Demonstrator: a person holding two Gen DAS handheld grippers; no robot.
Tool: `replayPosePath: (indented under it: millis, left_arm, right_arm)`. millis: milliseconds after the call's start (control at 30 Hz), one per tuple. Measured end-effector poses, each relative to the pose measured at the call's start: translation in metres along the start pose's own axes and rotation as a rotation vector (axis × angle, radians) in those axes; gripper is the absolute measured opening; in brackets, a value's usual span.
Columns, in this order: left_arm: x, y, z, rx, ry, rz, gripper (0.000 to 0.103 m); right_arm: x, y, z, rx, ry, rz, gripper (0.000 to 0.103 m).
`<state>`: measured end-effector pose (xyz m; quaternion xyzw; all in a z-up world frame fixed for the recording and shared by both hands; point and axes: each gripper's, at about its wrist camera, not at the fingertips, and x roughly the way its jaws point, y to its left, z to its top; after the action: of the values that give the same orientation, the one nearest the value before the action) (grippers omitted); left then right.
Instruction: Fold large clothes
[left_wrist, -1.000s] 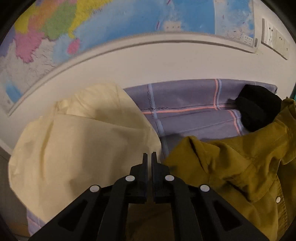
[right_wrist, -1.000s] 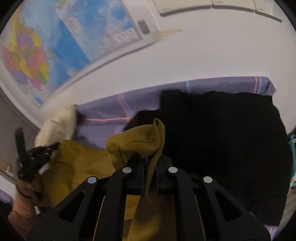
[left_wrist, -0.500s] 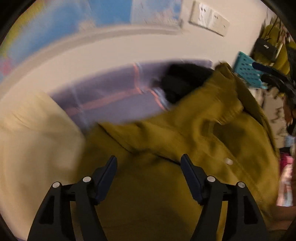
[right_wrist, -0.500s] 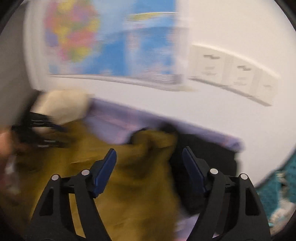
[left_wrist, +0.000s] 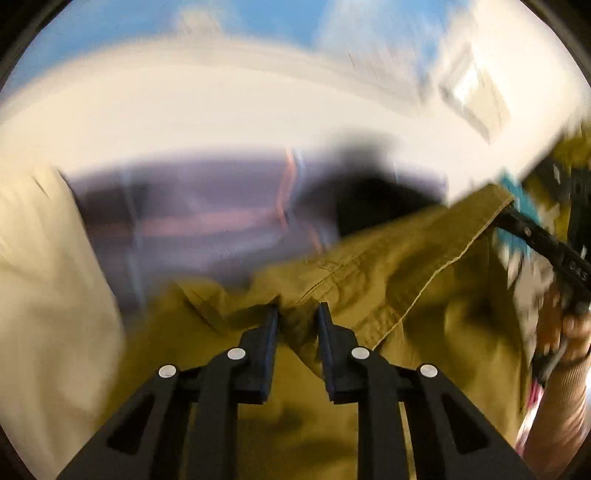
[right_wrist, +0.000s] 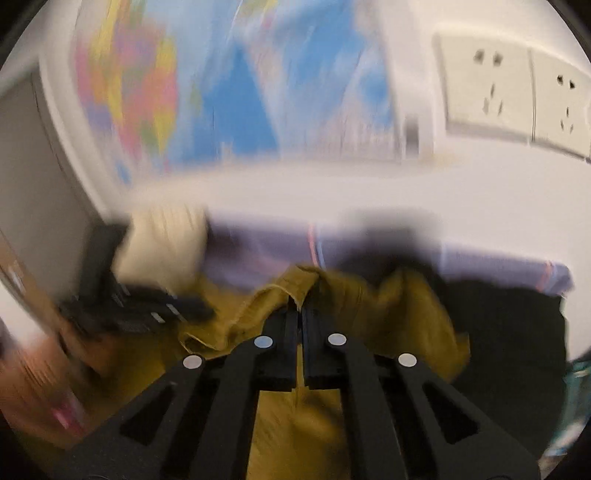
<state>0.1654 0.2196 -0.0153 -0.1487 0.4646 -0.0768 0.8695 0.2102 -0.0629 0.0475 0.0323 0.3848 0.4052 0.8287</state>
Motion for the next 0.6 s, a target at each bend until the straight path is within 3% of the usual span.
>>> replayPosePath:
  millis: [67,100,167,200,267,367,433,600]
  left_arm:
    - [-0.013,0.008,0.017,-0.038,-0.057,0.036,0.029]
    - [-0.018,0.008,0.021,-0.026,-0.072,0.098,0.043]
    - [-0.027,0.008,0.021,0.041,-0.104,0.209,0.060]
    - [-0.031,0.009,0.017,0.074,-0.106,0.239,0.069]
    - [-0.038,0.013,0.006,0.134,-0.093,0.257,0.070]
    - [-0.038,0.020,-0.020,0.235,-0.035,0.276,0.082]
    - [-0.028,0.022,-0.036,0.292,0.038,0.294,0.082]
    - [-0.004,0.017,-0.066,0.429,0.188,0.338,0.080]
  right_arm:
    - [0.012,-0.016,0.017,0.060,-0.021,-0.013,0.002]
    - [0.024,-0.027,0.021,0.107,0.000,-0.023,0.006]
    - [0.048,-0.044,0.019,0.159,0.089,-0.045,0.034]
    - [0.053,-0.051,0.015,0.169,0.122,-0.096,0.055]
    - [0.041,-0.050,0.008,0.141,0.103,-0.139,0.059]
    - [-0.006,-0.050,-0.010,0.079,0.011,-0.152,0.084]
    - [-0.030,-0.054,-0.030,0.059,0.031,-0.154,0.088]
    - [-0.035,-0.058,-0.081,0.089,0.208,-0.105,0.087]
